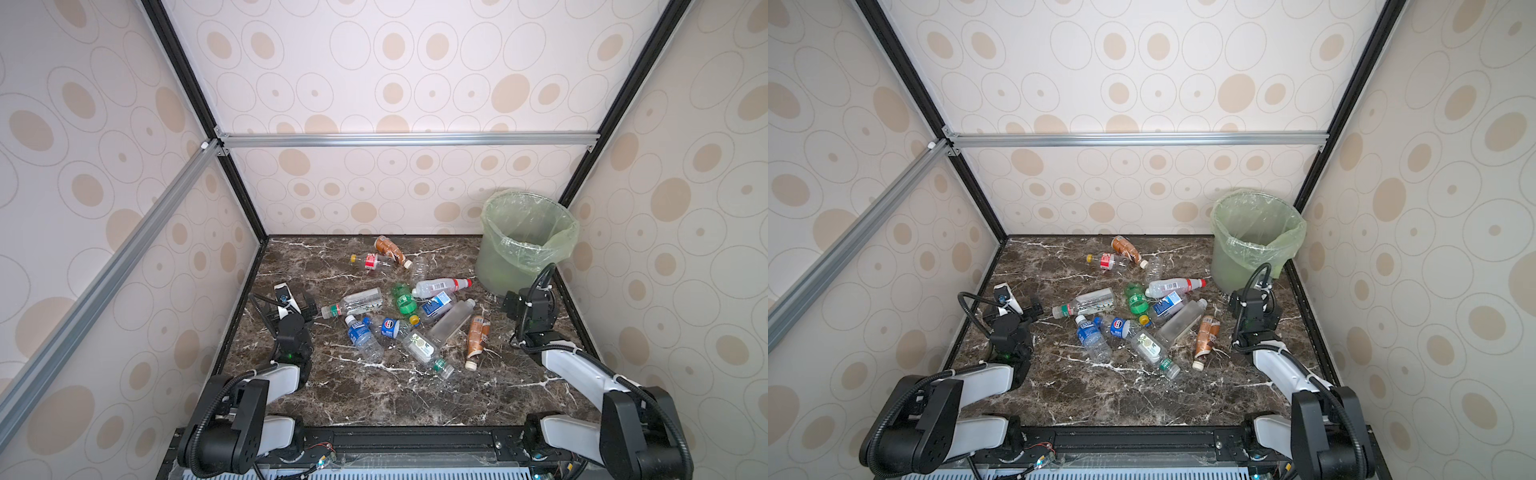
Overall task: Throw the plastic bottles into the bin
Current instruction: 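Grasp the brown-labelled bottle with the right gripper while the left arm advances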
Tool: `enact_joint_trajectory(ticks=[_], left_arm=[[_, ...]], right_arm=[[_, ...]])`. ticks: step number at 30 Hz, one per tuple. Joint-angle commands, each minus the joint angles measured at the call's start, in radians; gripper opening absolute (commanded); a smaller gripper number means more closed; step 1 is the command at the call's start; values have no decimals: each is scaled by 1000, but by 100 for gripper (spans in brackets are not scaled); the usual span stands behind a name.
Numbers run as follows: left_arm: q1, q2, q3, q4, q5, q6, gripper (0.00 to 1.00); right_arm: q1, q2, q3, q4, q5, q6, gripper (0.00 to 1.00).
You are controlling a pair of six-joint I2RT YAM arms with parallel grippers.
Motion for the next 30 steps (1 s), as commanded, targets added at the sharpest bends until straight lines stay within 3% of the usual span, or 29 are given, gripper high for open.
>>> enact_joint_trajectory(ticks=[1,3,5,8,14,17,22,24,27,30], left_arm=[[-23,-77,100,-219,-66,-142,99],[-31,-111,145,-316,-43,-225,99],[-38,-127,203,-430,11,-313,99],[-52,-115,321,-625,95,-370,99],[-71,-17,569,-1024,453,-438,99],[-102,-26,620,-1163,478,-455,99],[-155,-179,539,-1114,504,-521,99],[-187,-221,501,-1048,524,-557,99],[-256,-228,486,-960,522,-563,99],[-321,-176,525,-906,506,-551,99]], right_arm=[[5,-72,62,-309,93,171,100],[5,-101,44,-288,39,196,100],[6,-124,26,-258,-95,155,100],[9,-120,39,-278,-217,165,100],[83,-34,160,-402,-309,163,100],[150,-37,194,-462,-309,178,100],[185,-58,208,-590,-387,218,100],[233,-77,196,-627,-367,224,100],[264,-123,150,-676,-329,259,100],[268,-147,86,-665,-399,297,100]])
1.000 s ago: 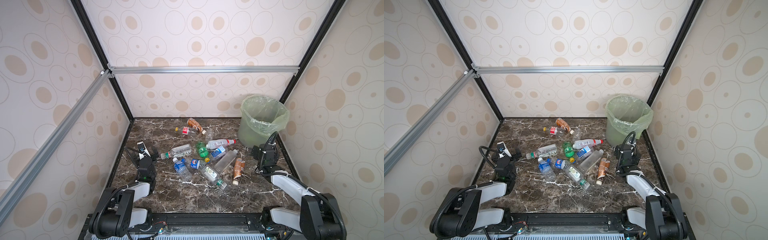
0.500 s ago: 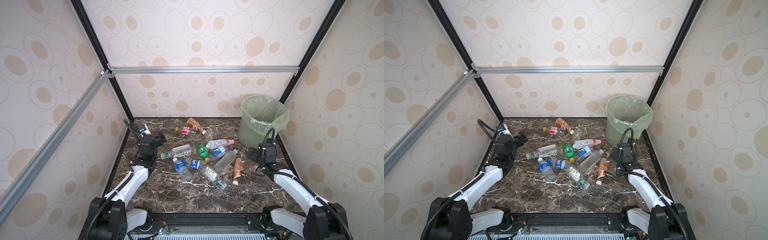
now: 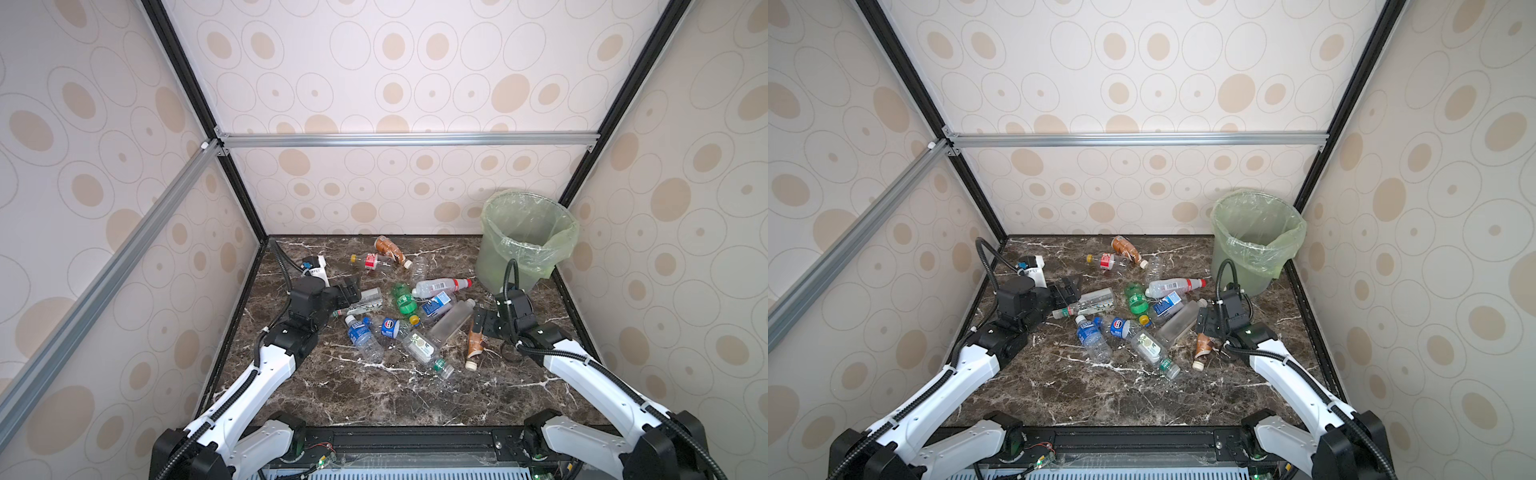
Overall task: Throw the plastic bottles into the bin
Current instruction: 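Grasp the brown-labelled bottle with the right gripper while the left arm advances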
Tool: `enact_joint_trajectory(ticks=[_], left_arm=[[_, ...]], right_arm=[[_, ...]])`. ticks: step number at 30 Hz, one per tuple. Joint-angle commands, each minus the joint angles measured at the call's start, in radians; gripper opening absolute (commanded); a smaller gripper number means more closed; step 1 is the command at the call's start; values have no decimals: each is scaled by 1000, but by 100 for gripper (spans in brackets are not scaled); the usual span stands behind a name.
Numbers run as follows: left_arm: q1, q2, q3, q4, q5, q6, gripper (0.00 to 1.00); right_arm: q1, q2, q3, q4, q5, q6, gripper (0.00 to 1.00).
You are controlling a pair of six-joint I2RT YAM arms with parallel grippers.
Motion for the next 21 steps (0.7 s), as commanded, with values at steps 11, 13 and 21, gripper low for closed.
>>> enact_joint_trajectory(ticks=[11,13,21], left_arm=[[-249,219,70,275,14,21,99],[-275,242,73,276,22,26,99],[-335,279,60,292,-14,38,99]], right_arm=[[14,169,-51,-3,-135,95,96],[14,213,-32,11,-146,93,96],[14,346,39,32,-140,71,91]])
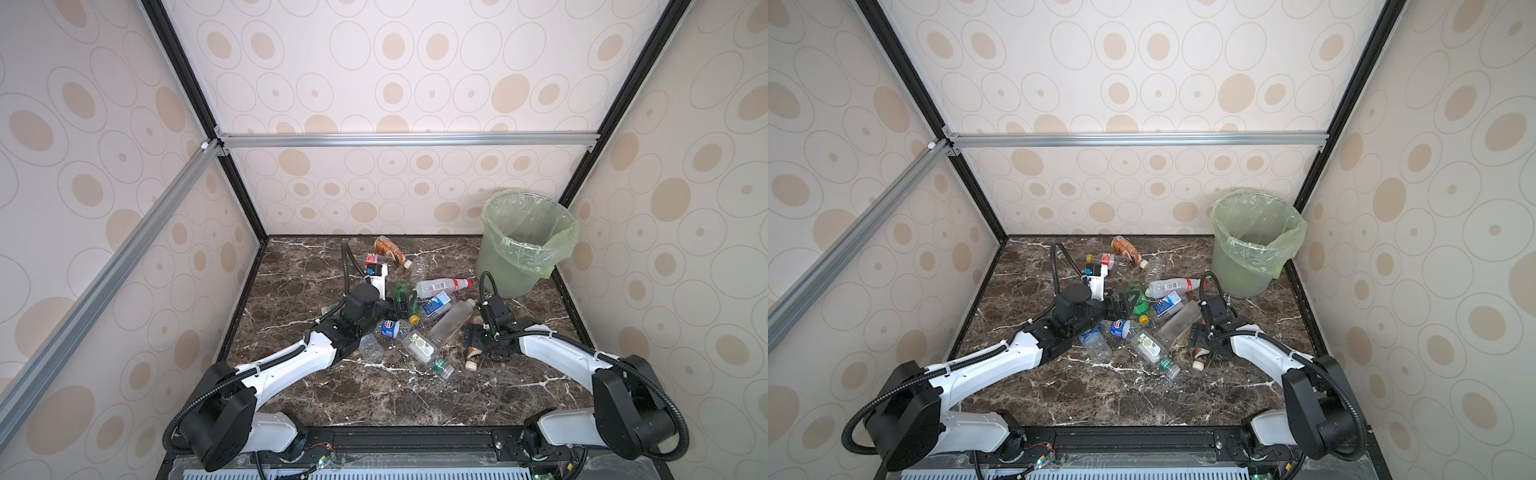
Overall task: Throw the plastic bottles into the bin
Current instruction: 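Lift the brown bottle with the right gripper and drop it into the wastebasket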
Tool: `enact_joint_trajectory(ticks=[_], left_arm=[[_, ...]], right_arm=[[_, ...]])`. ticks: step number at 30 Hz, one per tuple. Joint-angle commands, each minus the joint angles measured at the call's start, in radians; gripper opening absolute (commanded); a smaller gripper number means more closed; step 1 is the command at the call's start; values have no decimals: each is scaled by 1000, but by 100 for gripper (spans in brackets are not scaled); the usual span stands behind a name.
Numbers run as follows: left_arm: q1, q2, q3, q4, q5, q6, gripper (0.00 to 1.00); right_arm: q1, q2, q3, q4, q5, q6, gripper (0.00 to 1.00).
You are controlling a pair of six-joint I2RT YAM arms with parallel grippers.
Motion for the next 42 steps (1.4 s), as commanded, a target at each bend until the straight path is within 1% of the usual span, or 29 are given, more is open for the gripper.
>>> enact_joint_trajectory(ticks=[1,3,7,10,13,14,17,21,26,31,36,38,42], left_arm=[[-18,3,23,51,-35,24,99],[-21,8,28,47,-43,29,99],[-25,23,41,33,-49,38,99],[-27,32,41,31,-49,36,99],[-30,35,33,34,-52,29,99],[-32,33,34,33,-54,29,99],[-37,29,32,38,-63,29,99],[-42,25,47,43,-66,45,99],[-47,25,106,41,-65,88,99],[-49,38,191,31,-60,122,99],[-55,70,295,46,-45,141,99],[-60,89,339,47,-33,145,99],[-78,120,401,50,-26,163,99]], right_arm=[[5,39,40,6,1,-5,89],[5,52,46,7,9,-8,86],[5,72,42,27,19,-11,76],[4,95,42,31,17,-15,70],[5,95,41,28,19,-17,58],[5,85,41,24,21,-17,56],[6,41,50,-5,35,-23,53],[5,-42,100,-89,61,-51,51],[5,-133,250,-195,95,-112,50],[7,-141,492,-268,108,-178,50],[20,-103,726,-236,154,-275,49],[29,-75,842,-230,195,-327,49],[50,-31,1022,-179,280,-440,49]])
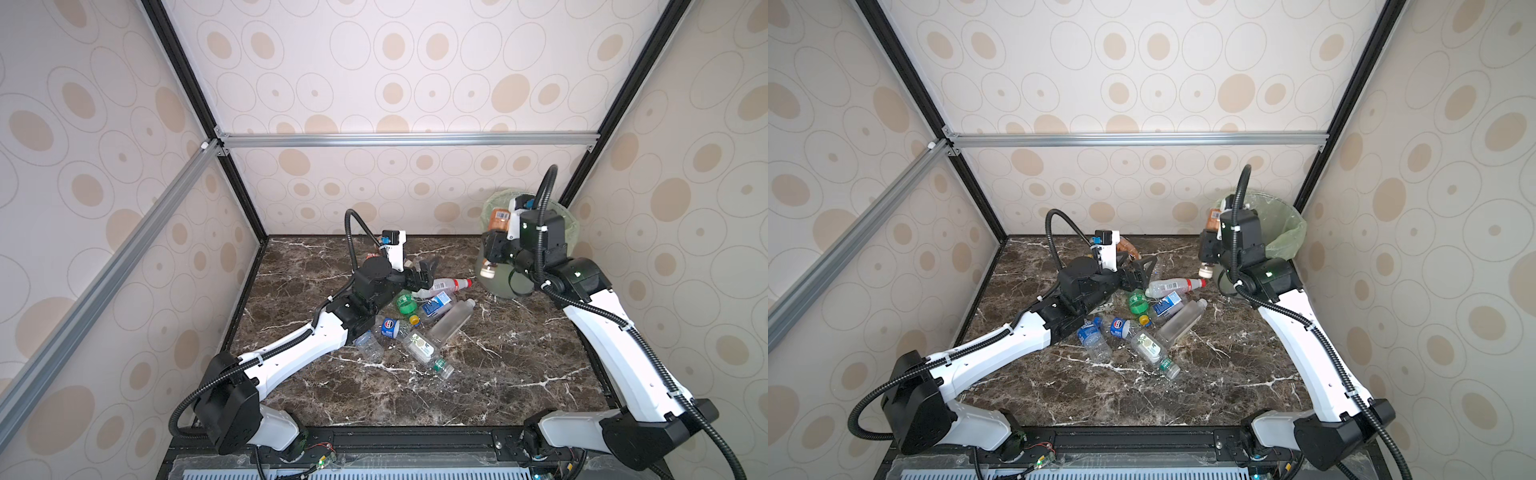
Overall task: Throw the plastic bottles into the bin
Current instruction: 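Lift the brown bottle with the right gripper and drop it into the wastebasket, then withdraw the right gripper from the wastebasket while the left gripper lowers onto a clear bottle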
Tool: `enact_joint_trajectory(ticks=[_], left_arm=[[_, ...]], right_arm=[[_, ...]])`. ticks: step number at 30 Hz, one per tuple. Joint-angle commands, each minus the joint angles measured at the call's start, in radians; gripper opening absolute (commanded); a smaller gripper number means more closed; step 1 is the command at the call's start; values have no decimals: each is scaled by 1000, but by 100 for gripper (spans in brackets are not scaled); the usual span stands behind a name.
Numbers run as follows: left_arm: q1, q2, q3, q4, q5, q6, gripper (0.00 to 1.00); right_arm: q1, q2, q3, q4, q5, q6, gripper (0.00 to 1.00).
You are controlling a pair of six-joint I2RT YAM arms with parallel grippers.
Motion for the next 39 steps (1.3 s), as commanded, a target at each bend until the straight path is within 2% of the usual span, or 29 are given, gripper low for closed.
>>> enact_joint_trajectory(ticks=[1,5,12,15,17,19,22,23,25,27,30,35,39], left_arm=[[-26,23,75,18,11,43,99],[-37,45,121,21,16,60,99],[-41,53,127,36,-4,86,99],[-41,57,120,38,-13,93,99],[-41,62,118,43,-14,94,99],[-41,69,119,45,-14,94,99],[-42,77,127,35,-12,93,99],[-42,77,129,28,-10,92,99],[-41,72,122,22,-7,90,99],[-41,62,107,22,-15,90,99],[-42,55,90,27,-24,90,99],[-42,57,89,19,-27,77,99],[-42,60,93,-25,-76,74,99]], right_arm=[[20,29,126,46,105,-145,49],[35,44,219,137,149,-244,48],[46,50,255,275,191,-372,48],[41,97,262,301,248,-428,49],[11,143,276,292,261,-432,49],[-62,210,317,232,258,-367,49],[-188,336,399,95,279,-247,57],[-208,377,435,38,306,-226,63],[-222,434,485,-35,382,-219,84],[-221,434,478,-41,368,-231,94],[-217,396,452,-25,334,-230,100],[-208,358,443,-19,325,-243,100],[-199,354,444,-27,326,-257,100]])
